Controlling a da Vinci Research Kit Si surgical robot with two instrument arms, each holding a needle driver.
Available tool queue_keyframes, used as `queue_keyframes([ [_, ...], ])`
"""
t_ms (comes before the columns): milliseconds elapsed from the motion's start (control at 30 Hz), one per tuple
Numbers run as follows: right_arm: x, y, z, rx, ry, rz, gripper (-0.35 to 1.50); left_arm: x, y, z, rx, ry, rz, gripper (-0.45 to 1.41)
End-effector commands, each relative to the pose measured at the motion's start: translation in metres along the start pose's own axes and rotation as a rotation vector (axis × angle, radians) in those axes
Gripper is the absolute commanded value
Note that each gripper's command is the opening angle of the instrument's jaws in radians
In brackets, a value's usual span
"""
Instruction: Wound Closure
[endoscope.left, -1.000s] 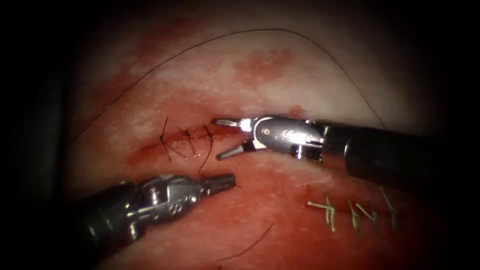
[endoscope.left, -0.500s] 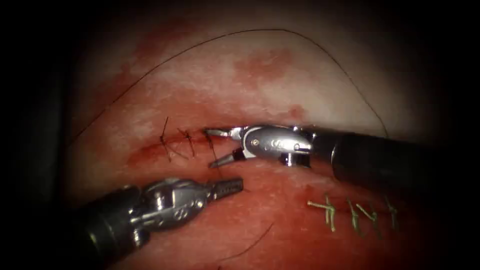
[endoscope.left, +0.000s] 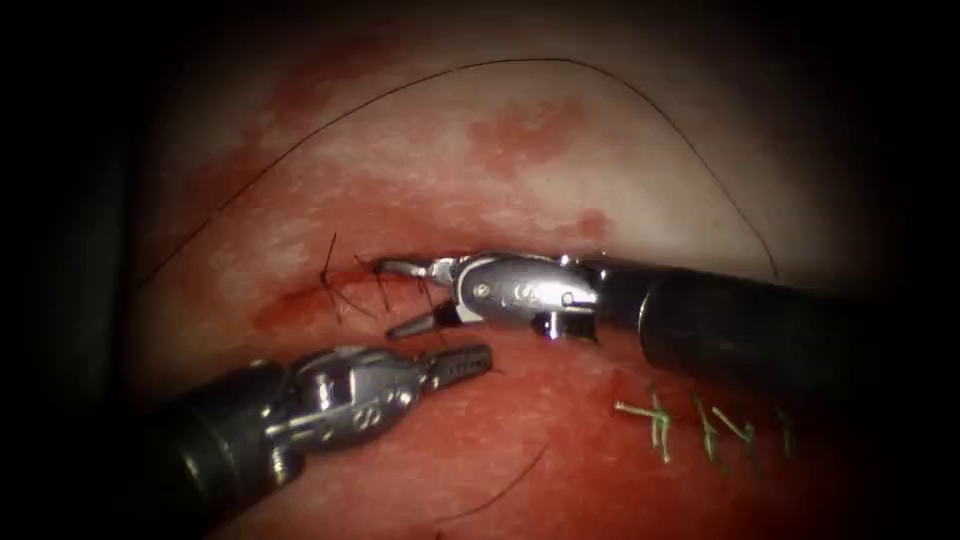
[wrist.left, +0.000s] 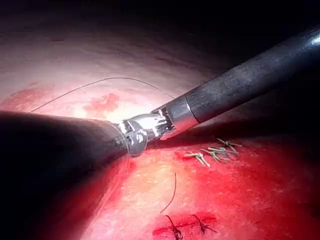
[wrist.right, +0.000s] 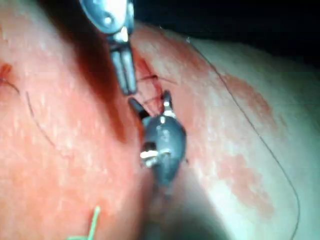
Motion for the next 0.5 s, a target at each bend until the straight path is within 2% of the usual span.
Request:
queue_keyframes([
  [33, -0.0005, 0.0001, 0.0008, 0.001, 0.002, -0.003, 1.4, 0.0, -0.0002, 0.0008, 0.004, 0.003, 0.0, -0.45],
  [500, 0.0001, -0.0003, 0.0019, -0.004, 0.019, -0.004, 1.4, 0.0004, -0.0003, 0.0014, 0.008, -0.001, -0.004, -0.45],
])
